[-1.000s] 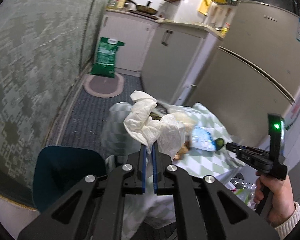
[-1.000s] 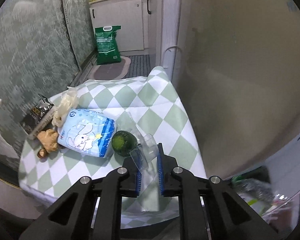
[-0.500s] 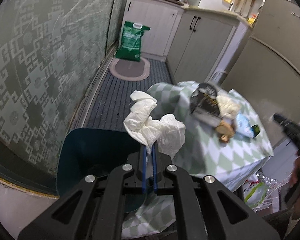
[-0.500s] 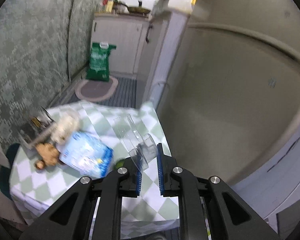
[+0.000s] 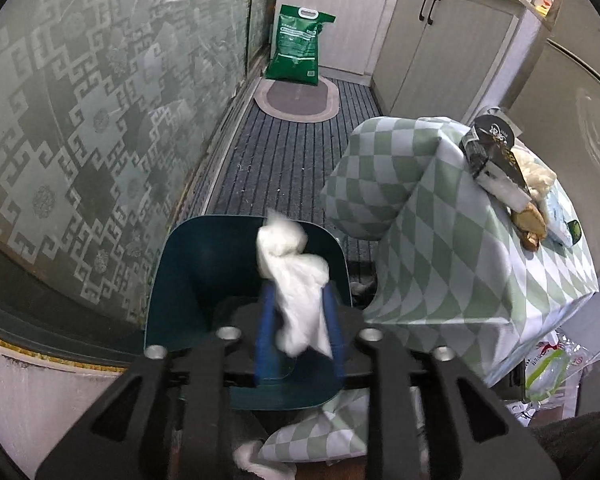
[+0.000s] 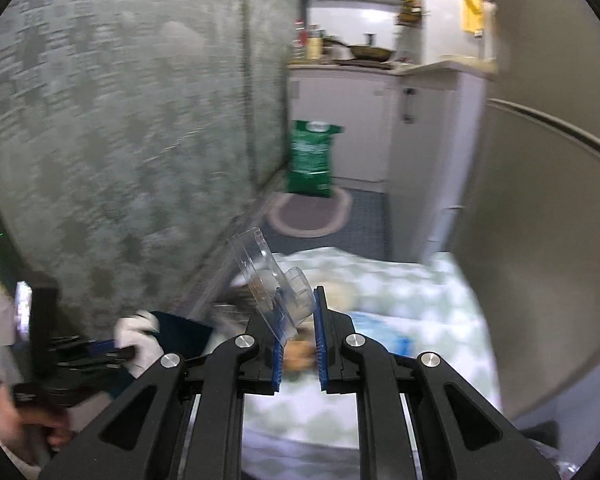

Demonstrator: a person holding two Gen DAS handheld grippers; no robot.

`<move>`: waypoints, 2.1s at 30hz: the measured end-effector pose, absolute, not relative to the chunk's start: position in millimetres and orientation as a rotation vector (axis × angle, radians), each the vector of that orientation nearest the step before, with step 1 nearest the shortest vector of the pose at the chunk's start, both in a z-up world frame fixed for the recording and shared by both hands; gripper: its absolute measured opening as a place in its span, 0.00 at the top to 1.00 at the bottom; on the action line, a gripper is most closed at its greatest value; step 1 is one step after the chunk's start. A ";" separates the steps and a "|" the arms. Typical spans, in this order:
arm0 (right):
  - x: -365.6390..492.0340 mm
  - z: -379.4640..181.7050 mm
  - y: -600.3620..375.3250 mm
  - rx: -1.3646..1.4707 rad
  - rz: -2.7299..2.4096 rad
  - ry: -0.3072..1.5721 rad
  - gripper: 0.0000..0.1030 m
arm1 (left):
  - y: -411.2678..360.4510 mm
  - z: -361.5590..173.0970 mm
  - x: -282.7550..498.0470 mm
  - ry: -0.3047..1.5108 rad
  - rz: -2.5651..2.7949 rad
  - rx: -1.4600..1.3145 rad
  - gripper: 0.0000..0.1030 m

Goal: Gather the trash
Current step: 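Carry the tissue over the teal bin and open the left gripper, then grasp the black Face tissue bag with the left gripper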

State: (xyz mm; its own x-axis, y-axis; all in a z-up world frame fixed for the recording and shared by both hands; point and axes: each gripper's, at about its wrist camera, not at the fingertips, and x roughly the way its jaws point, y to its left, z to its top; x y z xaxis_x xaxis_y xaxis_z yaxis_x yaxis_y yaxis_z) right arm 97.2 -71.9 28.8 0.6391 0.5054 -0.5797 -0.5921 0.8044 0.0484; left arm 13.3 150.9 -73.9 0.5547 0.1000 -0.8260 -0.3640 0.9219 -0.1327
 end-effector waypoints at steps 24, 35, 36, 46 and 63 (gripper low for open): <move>77.6 -39.6 81.9 -0.330 0.839 0.866 0.87 | 184.1 -9.9 -38.3 0.674 0.296 -0.306 0.21; 81.4 -44.8 102.6 -0.203 0.943 0.942 0.46 | 203.0 26.9 -80.5 0.449 0.320 -0.334 0.11; 80.7 -40.8 102.3 -0.195 0.948 0.926 0.46 | 201.2 29.2 -82.4 0.437 0.314 -0.330 0.10; 94.1 -4.9 56.4 -0.111 0.911 0.820 0.43 | 168.0 44.1 -74.5 0.405 0.218 -0.272 0.07; 122.1 37.1 -86.3 -0.133 0.691 0.717 0.35 | 97.1 56.9 3.8 0.546 0.011 -0.116 0.05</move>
